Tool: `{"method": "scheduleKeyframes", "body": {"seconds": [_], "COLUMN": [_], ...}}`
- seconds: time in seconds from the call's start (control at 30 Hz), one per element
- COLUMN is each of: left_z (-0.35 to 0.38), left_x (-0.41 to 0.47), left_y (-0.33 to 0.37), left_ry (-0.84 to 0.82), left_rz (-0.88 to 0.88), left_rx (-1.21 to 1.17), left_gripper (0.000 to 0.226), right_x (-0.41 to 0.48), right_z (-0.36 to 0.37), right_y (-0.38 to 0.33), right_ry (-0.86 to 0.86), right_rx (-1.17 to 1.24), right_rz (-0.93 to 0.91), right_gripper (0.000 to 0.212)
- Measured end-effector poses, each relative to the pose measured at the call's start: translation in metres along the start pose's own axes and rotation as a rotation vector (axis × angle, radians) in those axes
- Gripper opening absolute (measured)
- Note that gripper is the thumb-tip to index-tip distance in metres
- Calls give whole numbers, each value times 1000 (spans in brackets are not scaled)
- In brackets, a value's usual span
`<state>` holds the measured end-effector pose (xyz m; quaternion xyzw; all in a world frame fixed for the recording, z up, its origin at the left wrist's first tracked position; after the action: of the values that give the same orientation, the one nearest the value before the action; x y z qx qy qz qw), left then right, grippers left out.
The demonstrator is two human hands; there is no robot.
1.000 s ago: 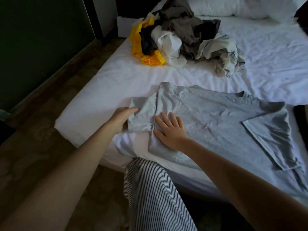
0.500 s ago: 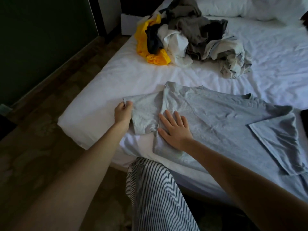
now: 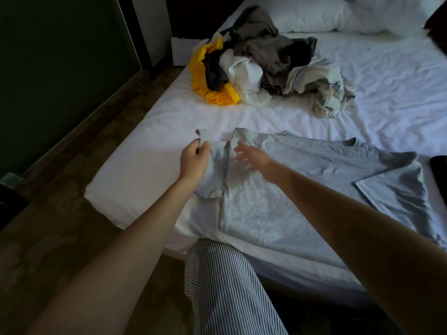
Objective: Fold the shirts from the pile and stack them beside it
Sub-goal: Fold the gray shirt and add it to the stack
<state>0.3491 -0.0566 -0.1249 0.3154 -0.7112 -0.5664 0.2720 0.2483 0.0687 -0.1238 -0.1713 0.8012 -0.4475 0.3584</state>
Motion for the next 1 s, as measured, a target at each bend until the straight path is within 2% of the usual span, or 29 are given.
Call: {"method": "scheduleKeyframes", "body": {"seconds": [0.07,0.17,0.2,0.27,0.33,0.4,0.47,0.57,0.63,0.73,0.83,0.93,1.0], "left_z": [17,46,52,58,56,49,39,33,32,36,49,54,49], "left_x": [-8,-26,-36,-54,-65,-78,-89,-94,-94,-102,-105,-105,-104], "left_y": [19,25,22,13,2,-8,-13,-21,-22,-12,-12,-18,-11], "left_ry": [-92,-381,-491,-605,-564,-470,-370,-154,-100,-76,-157,-218,-123], "left_rz": [107,147,116,139,280,300,302,461,496,596,660,598,537], "left_rx": [160,293,309,361,489,680,792,746,627,592,644,701,582], "left_gripper": [41,27,23,27,41,56,64,39,22,26,29,26,28], "right_x": [1,-3,-5,-8,-7,-5,-3,1,4,7,7,4,0], "right_z": [-9,-15,-17,-17,-18,-21,-24,-28,-32,-41,-46,-49,-46], "right_y": [-5,-7,-5,4,19,31,35,32,30,30,40,46,39], "right_ry": [6,-150,-197,-204,-62,86,134,133,144,129,119,275,412], "right_rx": [246,537,616,667,516,374,402,408,387,486,527,244,-77], "right_rz": [9,80,110,158,204,259,267,203,178,180,265,308,170], "right_gripper": [55,67,62,34,15,16,19,18,11,13,17,18,10]}}
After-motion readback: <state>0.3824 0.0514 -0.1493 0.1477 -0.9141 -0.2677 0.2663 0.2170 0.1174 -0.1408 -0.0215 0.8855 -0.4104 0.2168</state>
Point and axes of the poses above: each hand's wrist, its own x-axis towards the middle knuckle, its own z-axis out of the palm, y = z × x, the point moved 2 cm from there along x, towards the middle knuckle, and after that the axes turned 8 degrees about -x, right-handed, at the moved point
